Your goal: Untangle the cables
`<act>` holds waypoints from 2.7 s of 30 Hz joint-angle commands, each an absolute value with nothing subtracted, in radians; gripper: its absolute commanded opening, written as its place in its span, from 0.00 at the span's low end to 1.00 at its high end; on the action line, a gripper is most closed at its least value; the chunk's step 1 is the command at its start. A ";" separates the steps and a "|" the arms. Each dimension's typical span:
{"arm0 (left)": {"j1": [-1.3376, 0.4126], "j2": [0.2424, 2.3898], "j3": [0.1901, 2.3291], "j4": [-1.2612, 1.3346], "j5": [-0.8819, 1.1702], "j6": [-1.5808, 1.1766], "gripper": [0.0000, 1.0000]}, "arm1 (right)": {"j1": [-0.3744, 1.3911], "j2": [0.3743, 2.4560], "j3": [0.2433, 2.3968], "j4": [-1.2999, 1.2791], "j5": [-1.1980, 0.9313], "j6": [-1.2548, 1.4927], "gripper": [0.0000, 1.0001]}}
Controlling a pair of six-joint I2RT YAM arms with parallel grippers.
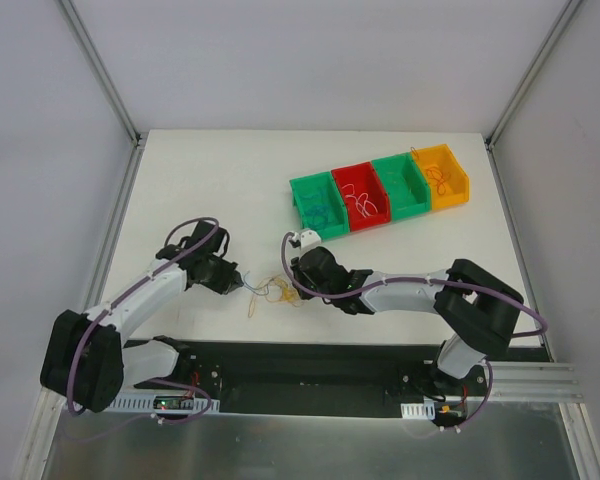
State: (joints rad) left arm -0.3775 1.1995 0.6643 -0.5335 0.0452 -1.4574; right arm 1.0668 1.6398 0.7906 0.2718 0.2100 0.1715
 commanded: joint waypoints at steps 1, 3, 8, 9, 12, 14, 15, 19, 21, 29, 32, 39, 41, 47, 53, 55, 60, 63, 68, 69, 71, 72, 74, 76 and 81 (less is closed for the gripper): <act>-0.368 1.045 0.624 -0.557 -0.076 -1.482 0.00 | 1.069 1.657 0.831 0.213 0.285 0.201 0.07; -0.368 0.939 0.627 -0.572 -0.159 -1.422 0.00 | 1.071 1.663 0.848 0.163 0.354 0.235 0.01; -0.368 0.660 0.733 -0.666 -0.421 -1.177 0.00 | 1.063 1.635 0.838 0.063 0.578 0.372 0.01; -0.368 0.602 0.762 -0.678 -0.469 -1.111 0.00 | 1.058 1.625 0.827 0.046 0.610 0.402 0.01; -0.368 0.480 0.877 -0.689 -0.621 -0.932 0.00 | 1.045 1.577 0.789 0.035 0.678 0.475 0.01; -0.368 0.437 0.954 -0.689 -0.713 -0.840 0.00 | 1.035 1.556 0.761 0.032 0.710 0.517 0.01; -0.368 0.427 0.995 -0.690 -0.756 -0.797 0.00 | 1.029 1.549 0.752 0.032 0.716 0.534 0.01; -0.368 0.440 1.121 -0.686 -0.802 -0.694 0.00 | 1.017 1.545 0.744 0.028 0.725 0.551 0.01; -0.368 0.468 1.179 -0.687 -0.817 -0.643 0.00 | 1.014 1.540 0.750 0.005 0.752 0.581 0.01; -0.368 0.595 1.278 -0.678 -0.535 -0.609 0.00 | 1.014 1.584 0.790 0.167 0.423 0.313 0.02; -0.368 0.691 1.285 -0.676 -0.330 -0.606 0.00 | 1.052 1.595 0.807 0.198 0.353 0.210 0.17; -0.368 0.916 1.299 -0.622 0.215 -0.528 0.00 | 1.058 1.323 0.690 0.203 0.301 0.124 0.71; -0.368 0.966 1.281 -0.533 0.430 -0.500 0.00 | 1.057 1.229 0.654 0.151 0.307 0.141 0.78; -0.406 1.092 1.149 -0.090 0.804 -0.768 0.00 | 1.054 0.947 0.503 0.077 0.275 0.230 0.91; -0.598 1.351 1.337 -0.052 0.871 -0.805 0.00 | 1.051 0.720 0.495 -0.222 0.337 0.276 0.92; -0.647 1.423 1.385 -0.052 0.885 -0.793 0.00 | 1.051 0.642 0.506 -0.325 0.368 0.298 0.92; -0.704 1.566 1.414 -0.052 0.951 -0.730 0.00 | 1.051 0.434 0.505 -0.485 0.408 0.325 0.93; -0.706 1.598 1.382 -0.051 0.992 -0.709 0.00 | 1.051 0.377 0.477 -0.483 0.382 0.311 0.95; -0.712 1.585 1.319 -0.051 1.014 -0.649 0.00 | 1.052 0.396 0.430 -0.318 0.262 0.249 0.96; -0.713 1.583 1.319 -0.051 1.019 -0.647 0.00 | 1.052 0.411 0.426 -0.281 0.246 0.242 0.96; -0.713 1.582 1.318 -0.051 1.016 -0.641 0.00 | 1.052 0.440 0.422 -0.203 0.207 0.235 0.96; -0.713 1.582 1.315 -0.051 1.012 -0.640 0.00 | 1.052 0.452 0.414 -0.151 0.193 0.233 0.96; -0.713 1.583 1.312 -0.051 1.012 -0.638 0.00 | 1.051 0.474 0.397 -0.065 0.180 0.238 0.94; -0.713 1.589 1.308 -0.051 1.019 -0.644 0.00 | 1.051 0.495 0.373 0.026 0.176 0.248 0.91; -0.715 1.585 1.305 -0.051 1.016 -0.641 0.00 | 1.051 0.571 0.370 0.092 0.201 0.281 0.80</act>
State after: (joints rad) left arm -0.7078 1.6154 1.3098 -0.0864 0.9878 -0.6781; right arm 1.0515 0.5255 0.3607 -0.0544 0.2008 0.2577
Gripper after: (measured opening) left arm 0.003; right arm 0.824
